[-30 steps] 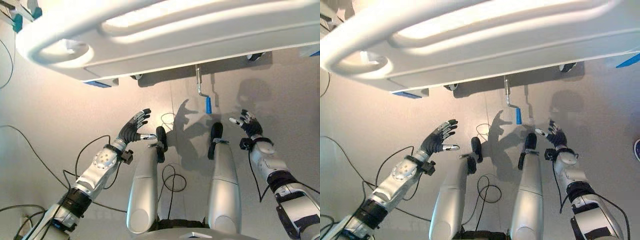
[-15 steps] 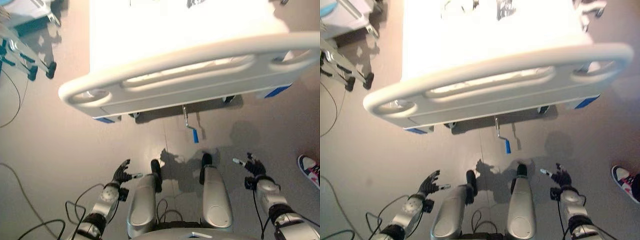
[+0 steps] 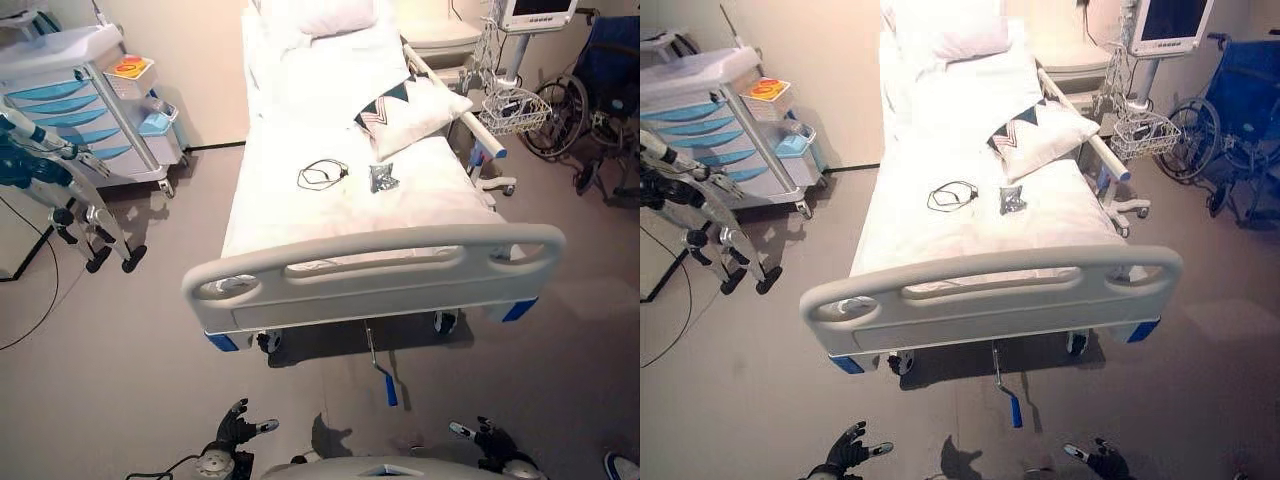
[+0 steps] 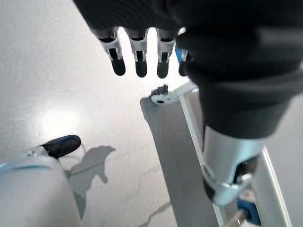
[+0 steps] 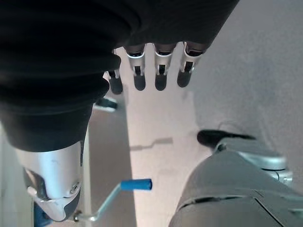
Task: Raise the hospital bed
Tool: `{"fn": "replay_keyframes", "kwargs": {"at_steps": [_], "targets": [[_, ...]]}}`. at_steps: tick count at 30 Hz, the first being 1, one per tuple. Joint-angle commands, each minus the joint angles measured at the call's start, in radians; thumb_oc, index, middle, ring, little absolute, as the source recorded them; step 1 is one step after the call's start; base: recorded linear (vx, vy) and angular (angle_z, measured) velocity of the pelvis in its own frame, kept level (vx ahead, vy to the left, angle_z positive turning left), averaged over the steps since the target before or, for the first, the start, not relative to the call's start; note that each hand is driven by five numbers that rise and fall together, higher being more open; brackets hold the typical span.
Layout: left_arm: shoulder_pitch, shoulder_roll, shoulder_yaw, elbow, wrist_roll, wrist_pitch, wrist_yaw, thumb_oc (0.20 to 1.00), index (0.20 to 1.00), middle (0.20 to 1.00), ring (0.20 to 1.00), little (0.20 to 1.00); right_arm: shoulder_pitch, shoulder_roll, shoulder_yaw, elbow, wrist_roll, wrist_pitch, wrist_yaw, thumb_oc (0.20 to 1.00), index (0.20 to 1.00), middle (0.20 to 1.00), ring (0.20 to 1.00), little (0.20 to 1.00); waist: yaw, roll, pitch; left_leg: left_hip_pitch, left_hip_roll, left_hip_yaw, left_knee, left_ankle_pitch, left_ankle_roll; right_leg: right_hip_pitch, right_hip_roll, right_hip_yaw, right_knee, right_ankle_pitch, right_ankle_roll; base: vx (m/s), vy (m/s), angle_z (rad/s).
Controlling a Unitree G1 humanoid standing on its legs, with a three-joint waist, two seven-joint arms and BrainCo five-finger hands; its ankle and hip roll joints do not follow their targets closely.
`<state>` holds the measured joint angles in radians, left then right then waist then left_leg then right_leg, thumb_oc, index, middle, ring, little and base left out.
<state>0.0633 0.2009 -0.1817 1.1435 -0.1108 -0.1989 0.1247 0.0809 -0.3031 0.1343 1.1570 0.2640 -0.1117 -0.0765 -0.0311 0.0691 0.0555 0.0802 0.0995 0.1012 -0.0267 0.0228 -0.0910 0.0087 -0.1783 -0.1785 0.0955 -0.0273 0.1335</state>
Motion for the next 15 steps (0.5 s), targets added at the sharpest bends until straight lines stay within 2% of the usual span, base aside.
{"fn": "replay_keyframes", "kwargs": {"at_steps": [1, 7, 15], "targets": [[-0.067, 0.009, 0.039, 0.008, 0.016, 0.001, 0.021, 1.000, 1.000, 1.000, 1.000, 1.000, -0.063, 0.016, 0.018, 0.033, -0.018, 0.000, -0.015, 1.000, 1.000, 1.000, 1.000, 1.000, 0.034, -0.065, 0.030, -0.007, -0.050, -0.016, 0.003, 0.012, 0.009, 0.059, -0.042, -0.028, -0.047, 0.058, 0.026, 0.05, -0.016, 0.07], [-0.074, 0.001, 0.030, 0.015, 0.002, 0.005, 0.013, 1.000, 1.000, 1.000, 1.000, 1.000, -0.090, 0.021, 0.004, 0.065, -0.010, 0.003, -0.035, 1.000, 1.000, 1.000, 1.000, 1.000, 0.046, -0.068, 0.011, 0.020, -0.046, -0.021, 0.002, 0.002, 0.010, 0.103, -0.042, -0.043, -0.070, 0.058, 0.030, 0.05, -0.014, 0.08], [-0.071, 0.006, 0.009, 0.027, 0.027, 0.013, -0.013, 1.000, 1.000, 1.000, 1.000, 1.000, -0.103, 0.032, 0.031, 0.072, -0.004, 0.013, -0.011, 1.000, 1.000, 1.000, 1.000, 1.000, 0.058, -0.074, -0.002, 0.041, -0.043, -0.030, 0.003, -0.010, 0.012, 0.140, -0.040, -0.055, -0.083, 0.044, 0.027, 0.03, -0.011, 0.04]]}}
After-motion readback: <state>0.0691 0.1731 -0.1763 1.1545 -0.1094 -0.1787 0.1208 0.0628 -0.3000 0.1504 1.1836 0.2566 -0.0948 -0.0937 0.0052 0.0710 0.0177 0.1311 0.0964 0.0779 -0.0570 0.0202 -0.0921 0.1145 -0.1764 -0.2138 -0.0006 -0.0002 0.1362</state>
